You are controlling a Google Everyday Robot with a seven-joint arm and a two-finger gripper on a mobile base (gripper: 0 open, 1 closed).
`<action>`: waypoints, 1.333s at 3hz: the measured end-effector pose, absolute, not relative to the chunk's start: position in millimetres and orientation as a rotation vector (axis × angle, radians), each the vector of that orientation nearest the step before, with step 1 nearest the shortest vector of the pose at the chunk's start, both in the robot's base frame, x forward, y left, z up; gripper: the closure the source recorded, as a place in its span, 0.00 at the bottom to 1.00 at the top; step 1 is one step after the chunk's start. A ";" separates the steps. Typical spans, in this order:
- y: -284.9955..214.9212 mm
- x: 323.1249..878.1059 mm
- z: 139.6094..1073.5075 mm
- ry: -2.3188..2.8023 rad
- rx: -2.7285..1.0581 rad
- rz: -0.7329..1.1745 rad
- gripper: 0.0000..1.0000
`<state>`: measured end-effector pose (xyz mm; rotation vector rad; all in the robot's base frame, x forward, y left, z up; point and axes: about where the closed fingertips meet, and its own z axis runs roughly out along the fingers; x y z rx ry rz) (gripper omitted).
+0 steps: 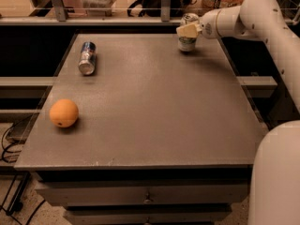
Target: Move 7up can near orange
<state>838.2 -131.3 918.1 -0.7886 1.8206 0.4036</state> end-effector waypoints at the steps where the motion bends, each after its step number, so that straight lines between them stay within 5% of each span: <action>1: -121.9 818.4 944.7 1.772 -0.854 0.388 0.88; 2: -140.5 790.4 985.6 1.723 -0.882 0.404 1.00; 4: -118.9 779.7 986.4 1.706 -0.987 0.396 1.00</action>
Offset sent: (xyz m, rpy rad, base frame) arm -0.0863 -0.0451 0.1287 0.0015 -0.1246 0.1252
